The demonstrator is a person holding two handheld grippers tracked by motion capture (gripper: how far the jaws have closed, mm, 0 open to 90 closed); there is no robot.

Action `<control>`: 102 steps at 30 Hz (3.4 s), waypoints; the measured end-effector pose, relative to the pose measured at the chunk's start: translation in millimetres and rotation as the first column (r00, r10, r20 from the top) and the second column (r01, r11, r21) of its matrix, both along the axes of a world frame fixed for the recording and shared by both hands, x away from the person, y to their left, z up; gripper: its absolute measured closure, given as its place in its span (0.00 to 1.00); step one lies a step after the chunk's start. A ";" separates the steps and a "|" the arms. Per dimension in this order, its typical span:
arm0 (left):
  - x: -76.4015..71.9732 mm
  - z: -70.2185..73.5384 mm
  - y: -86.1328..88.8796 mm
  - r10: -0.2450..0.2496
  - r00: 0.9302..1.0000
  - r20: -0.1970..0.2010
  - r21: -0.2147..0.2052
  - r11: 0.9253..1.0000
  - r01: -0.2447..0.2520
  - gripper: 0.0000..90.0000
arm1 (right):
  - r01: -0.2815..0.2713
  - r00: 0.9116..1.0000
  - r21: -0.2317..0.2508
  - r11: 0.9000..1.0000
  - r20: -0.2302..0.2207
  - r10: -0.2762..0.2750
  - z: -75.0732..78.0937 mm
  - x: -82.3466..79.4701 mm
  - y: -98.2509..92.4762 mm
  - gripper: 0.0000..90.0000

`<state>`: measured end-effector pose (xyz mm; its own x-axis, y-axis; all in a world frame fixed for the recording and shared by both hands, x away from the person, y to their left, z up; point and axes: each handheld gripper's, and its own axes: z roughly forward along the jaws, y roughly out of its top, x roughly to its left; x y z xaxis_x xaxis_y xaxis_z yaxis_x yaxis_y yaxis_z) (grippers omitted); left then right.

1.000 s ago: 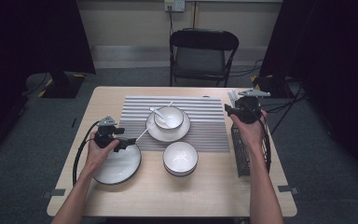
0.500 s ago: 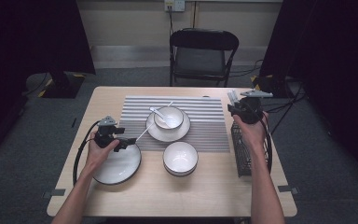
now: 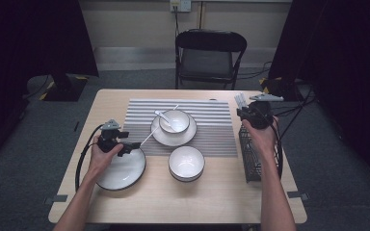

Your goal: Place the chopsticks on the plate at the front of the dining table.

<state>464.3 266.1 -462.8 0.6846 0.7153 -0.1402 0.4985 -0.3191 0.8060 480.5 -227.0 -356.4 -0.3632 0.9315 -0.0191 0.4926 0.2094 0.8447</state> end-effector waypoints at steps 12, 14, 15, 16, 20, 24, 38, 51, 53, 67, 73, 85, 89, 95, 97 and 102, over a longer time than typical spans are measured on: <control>0.0 0.7 2.8 0.009 1.000 0.004 -0.010 1.000 -0.009 0.22 | 0.009 1.000 -0.022 1.000 -0.013 -0.009 -0.9 0.0 1.8 0.85; -0.1 0.4 2.4 0.007 1.000 0.002 -0.009 1.000 -0.007 0.22 | -0.007 1.000 -0.002 1.000 -0.017 0.007 0.2 -2.1 -0.1 0.87; -0.1 0.4 2.0 0.006 1.000 0.003 -0.004 1.000 -0.006 0.22 | -0.011 1.000 0.001 1.000 -0.018 0.011 0.3 -3.0 -0.2 0.87; -0.2 0.4 1.7 0.007 1.000 0.001 -0.007 1.000 -0.007 0.22 | -0.021 1.000 -0.006 1.000 -0.016 0.021 0.6 -4.9 -0.1 0.87; -0.5 1.2 0.8 0.005 1.000 0.006 -0.003 1.000 -0.005 0.22 | -0.028 0.999 -0.011 1.000 -0.029 0.028 -3.4 -7.8 -0.3 0.87; -0.6 1.0 0.6 0.004 1.000 0.005 -0.004 1.000 -0.004 0.22 | -0.026 0.999 -0.013 1.000 -0.036 0.026 -5.5 -8.9 -0.5 0.86; 0.0 0.2 1.7 0.009 1.000 0.002 -0.006 1.000 -0.009 0.23 | -0.015 1.000 -0.005 1.000 -0.009 0.015 1.3 -13.3 -3.7 0.91; 0.3 0.1 2.0 0.013 1.000 0.002 -0.019 1.000 -0.013 0.23 | -0.006 0.999 -0.023 1.000 -0.040 0.005 -3.4 -14.6 -6.9 0.92; 0.2 0.7 1.7 0.015 1.000 0.003 -0.015 1.000 -0.015 0.23 | -0.007 1.000 -0.019 1.000 -0.019 0.007 -1.4 -15.8 -7.9 0.94; -1.4 4.0 1.8 0.018 1.000 0.019 -0.042 0.999 -0.017 0.22 | 0.012 0.999 0.029 0.999 0.050 -0.013 5.0 -23.4 -16.0 0.95; -5.8 13.5 -2.2 0.028 0.998 0.061 -0.049 0.998 -0.025 0.22 | 0.017 0.997 0.045 0.999 0.073 -0.020 11.1 -26.2 -18.4 0.95; -7.1 15.6 -7.3 0.012 0.998 0.056 -0.046 0.999 -0.010 0.21 | 0.011 0.992 0.085 0.996 0.124 -0.021 30.2 -30.1 -19.1 0.95; -7.0 15.8 -6.8 0.010 0.998 0.054 -0.046 0.999 -0.008 0.21 | 0.004 0.991 0.091 0.996 0.131 -0.016 32.9 -30.0 -17.9 0.95; -6.8 16.0 -5.8 0.008 0.998 0.055 -0.066 0.998 -0.004 0.22 | -0.001 0.989 0.094 0.996 0.148 -0.013 41.0 -31.0 -16.5 0.95; -6.7 15.6 -6.0 0.003 0.999 0.051 -0.071 0.998 0.000 0.22 | -0.005 0.988 0.095 0.995 0.156 -0.010 44.6 -31.3 -15.8 0.95; -6.6 15.1 -7.5 -0.001 0.999 0.049 -0.060 0.998 0.004 0.22 | -0.009 0.986 0.087 0.996 0.165 -0.005 48.5 -31.3 -13.8 0.95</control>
